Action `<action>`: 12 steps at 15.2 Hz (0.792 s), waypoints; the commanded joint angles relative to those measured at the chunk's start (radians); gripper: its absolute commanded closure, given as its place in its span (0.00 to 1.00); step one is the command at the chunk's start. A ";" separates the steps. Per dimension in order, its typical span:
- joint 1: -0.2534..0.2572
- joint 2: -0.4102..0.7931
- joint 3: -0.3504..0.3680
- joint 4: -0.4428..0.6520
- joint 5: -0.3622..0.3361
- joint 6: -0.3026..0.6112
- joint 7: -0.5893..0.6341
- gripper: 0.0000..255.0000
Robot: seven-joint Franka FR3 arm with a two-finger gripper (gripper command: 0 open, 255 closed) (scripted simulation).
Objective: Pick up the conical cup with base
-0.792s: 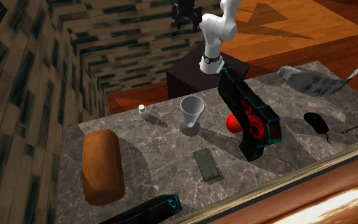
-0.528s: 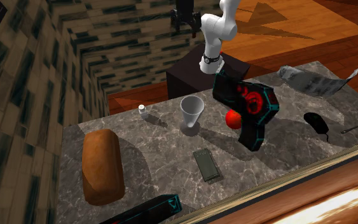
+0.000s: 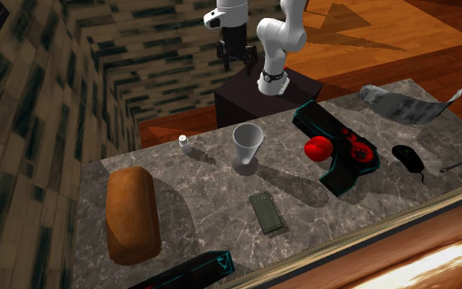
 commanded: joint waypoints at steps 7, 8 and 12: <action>0.043 0.287 0.056 0.156 0.022 0.109 0.026 0.00; 0.048 0.324 0.063 0.181 0.022 0.118 0.030 0.00; 0.069 0.472 0.086 0.294 0.018 0.144 0.048 0.00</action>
